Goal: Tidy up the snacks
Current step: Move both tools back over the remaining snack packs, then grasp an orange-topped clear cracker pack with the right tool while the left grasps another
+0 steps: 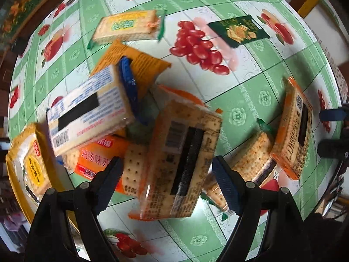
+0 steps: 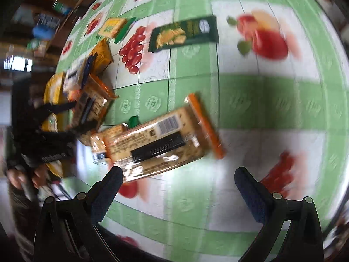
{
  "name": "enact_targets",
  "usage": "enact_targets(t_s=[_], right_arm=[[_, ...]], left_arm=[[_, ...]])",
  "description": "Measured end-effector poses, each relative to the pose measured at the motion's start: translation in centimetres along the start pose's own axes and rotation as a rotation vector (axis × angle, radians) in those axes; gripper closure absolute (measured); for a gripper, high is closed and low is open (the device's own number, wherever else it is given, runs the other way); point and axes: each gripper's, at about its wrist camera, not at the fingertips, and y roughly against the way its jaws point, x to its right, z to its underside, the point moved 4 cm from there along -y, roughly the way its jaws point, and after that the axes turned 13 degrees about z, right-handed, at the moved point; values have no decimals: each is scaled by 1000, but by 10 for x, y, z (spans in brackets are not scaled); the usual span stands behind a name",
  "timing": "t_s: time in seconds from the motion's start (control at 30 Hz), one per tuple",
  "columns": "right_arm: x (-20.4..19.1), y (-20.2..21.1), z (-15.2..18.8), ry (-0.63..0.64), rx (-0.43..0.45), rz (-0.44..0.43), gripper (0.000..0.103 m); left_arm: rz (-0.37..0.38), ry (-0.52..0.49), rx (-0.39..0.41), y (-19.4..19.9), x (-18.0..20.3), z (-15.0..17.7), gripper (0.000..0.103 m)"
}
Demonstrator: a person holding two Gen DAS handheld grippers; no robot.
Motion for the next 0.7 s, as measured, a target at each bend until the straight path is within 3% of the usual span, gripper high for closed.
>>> enact_targets(t_s=[0.13,0.3,0.47,0.57,0.7], right_arm=[[5,-1,2,-208,-10,-96,0],[-20,-13,-12,-308,-42,-129,0],[-41,-26,-20,-188,2,118,0],[-24,-23,-17,-135,25,232,0],[5,-22,-14,-55,47,427,0]], left_arm=[[-4,-49,5,-1,14,5,20],[10,-61,2,0,26,15,20],[131,-7,5,7,28,30,20],[190,10,-4,9,32,38,20],[210,37,-7,10,33,37,20]])
